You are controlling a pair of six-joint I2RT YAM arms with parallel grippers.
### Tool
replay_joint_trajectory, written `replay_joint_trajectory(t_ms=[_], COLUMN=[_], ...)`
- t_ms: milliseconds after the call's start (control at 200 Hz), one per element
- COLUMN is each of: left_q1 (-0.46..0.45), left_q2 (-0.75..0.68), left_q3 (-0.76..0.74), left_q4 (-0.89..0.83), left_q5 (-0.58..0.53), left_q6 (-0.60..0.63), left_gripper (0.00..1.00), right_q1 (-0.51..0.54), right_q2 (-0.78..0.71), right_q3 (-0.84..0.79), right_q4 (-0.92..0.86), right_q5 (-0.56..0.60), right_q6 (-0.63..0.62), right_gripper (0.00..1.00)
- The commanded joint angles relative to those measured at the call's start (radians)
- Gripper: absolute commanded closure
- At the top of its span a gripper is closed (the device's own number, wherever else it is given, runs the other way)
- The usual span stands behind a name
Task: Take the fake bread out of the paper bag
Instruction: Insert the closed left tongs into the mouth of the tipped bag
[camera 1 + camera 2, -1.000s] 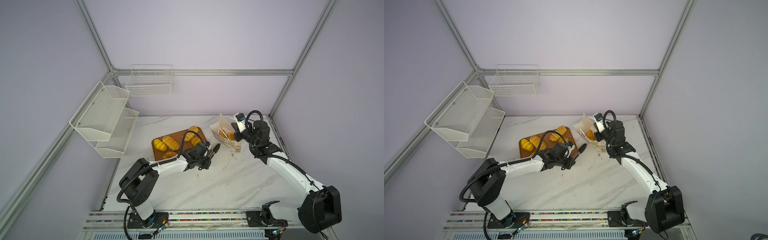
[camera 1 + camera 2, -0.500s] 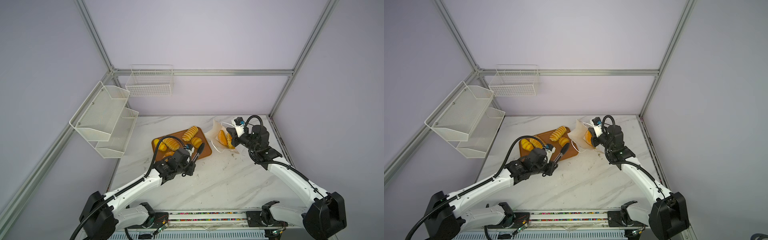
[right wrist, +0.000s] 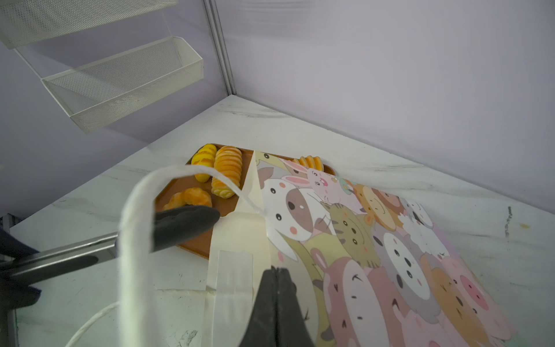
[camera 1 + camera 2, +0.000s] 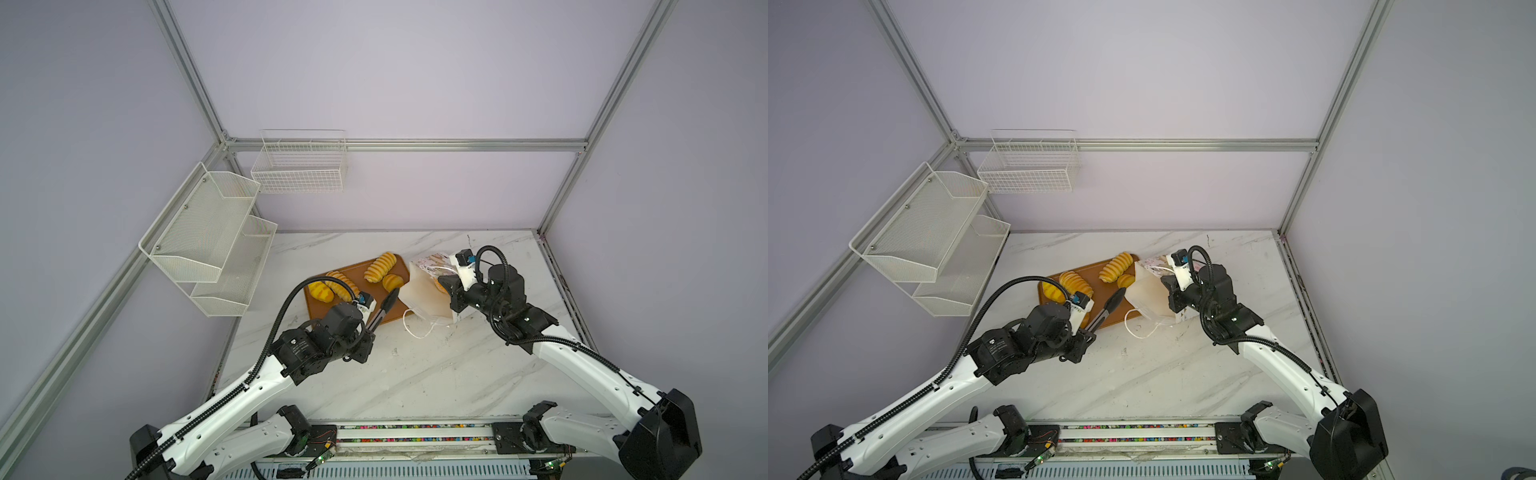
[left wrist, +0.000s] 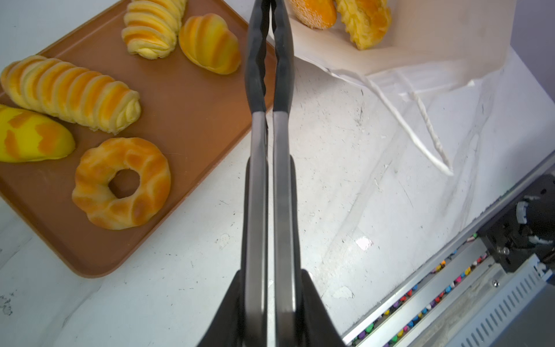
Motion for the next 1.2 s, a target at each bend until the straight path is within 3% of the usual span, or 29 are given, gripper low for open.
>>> replay_joint_trajectory(t_ms=[0,225,320,640,845,985,1200], left_q1=[-0.061,-0.069,-0.071,-0.164,-0.131,-0.082,-0.045], left_q2=[0.016,-0.101,-0.106,0.216,0.396,0.504,0.551], left_q3=[0.150,0.178,0.193,0.351,0.459,0.488,0.406], left_q4=[-0.031,-0.086,-0.092,-0.061,0.000,0.089,0.275], left_q5=[-0.026,-0.110,-0.086,0.019,0.097,0.212,0.308], left_q6=[0.039,0.029,0.028,-0.041,-0.195,-0.293,-0.399], left_gripper=[0.97,0.97,0.98,0.96,0.88,0.85,0.88], right_q1=[0.006,0.015,0.026,0.050,0.055,0.057,0.057], right_q2=[-0.029,-0.034,-0.021,0.001,-0.009,-0.010,-0.010], right_q3=[0.042,0.035,0.042,0.079,0.074,0.075,0.101], right_q4=[-0.061,-0.094,-0.089,-0.125,-0.096,-0.082,-0.059], right_q5=[0.037,-0.004,0.005,0.031,0.015,0.023,0.057], right_q6=[0.048,0.100,0.106,0.118,0.152,0.158,0.181], right_gripper=[1.00,1.00,1.00,1.00,1.00,1.00,1.00])
